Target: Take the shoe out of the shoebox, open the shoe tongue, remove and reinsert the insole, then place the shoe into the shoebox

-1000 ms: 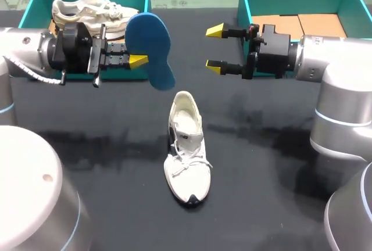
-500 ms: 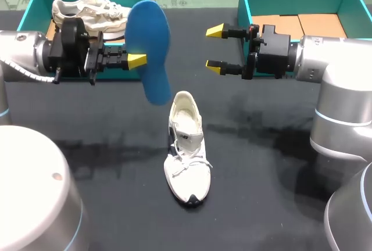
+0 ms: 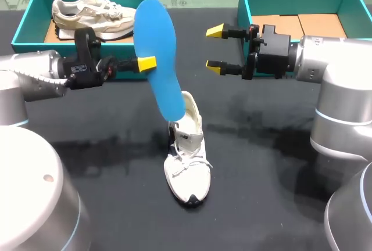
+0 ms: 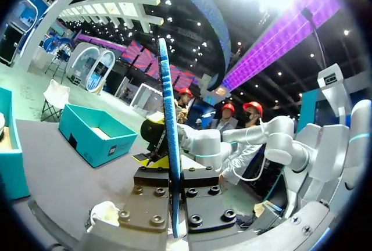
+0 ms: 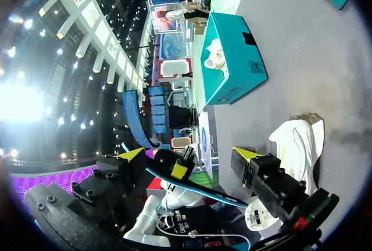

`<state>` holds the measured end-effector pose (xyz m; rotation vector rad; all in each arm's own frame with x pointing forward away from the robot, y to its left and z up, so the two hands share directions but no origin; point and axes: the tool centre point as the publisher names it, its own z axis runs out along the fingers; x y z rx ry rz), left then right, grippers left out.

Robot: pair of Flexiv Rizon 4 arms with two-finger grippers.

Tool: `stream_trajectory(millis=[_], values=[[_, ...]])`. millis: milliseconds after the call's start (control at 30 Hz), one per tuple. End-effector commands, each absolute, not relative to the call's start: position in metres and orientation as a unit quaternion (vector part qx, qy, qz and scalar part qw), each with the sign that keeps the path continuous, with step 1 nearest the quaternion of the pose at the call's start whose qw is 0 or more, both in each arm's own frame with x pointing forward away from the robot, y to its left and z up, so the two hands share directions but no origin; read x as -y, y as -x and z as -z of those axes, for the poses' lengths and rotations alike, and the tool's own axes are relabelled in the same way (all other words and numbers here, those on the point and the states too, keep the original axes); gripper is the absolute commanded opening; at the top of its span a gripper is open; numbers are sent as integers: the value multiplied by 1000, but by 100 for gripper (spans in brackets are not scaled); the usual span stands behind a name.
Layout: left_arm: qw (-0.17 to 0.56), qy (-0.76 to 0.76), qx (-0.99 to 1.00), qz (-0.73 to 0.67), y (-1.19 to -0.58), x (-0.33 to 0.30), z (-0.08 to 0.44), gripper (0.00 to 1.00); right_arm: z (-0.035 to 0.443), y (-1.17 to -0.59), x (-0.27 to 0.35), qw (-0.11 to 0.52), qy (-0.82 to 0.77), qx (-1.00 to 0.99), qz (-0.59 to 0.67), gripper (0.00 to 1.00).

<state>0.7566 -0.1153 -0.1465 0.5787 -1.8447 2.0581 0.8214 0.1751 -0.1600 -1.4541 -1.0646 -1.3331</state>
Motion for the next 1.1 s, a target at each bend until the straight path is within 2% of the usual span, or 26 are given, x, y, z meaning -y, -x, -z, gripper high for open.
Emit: stream_trajectory(millis=[33,200,333,567,1100], values=[[232,-277,621,-695,-757,117,146,0,160,-822,-177,434,586,428,534,100],[232,-277,621,-695,-757,117,146,0,160,-822,-177,434,586,428,534,100],[318,-340,560,-685,-764,121,148,0,160,-822,-177,434,586,428,534,100],[372,-396,531,-651,-768,129,167,0,160,-822,-177,434,586,428,534,100],[422,-451,509,-600,-800,150,194,0,161,-822,-175,422,588,436,535,100]])
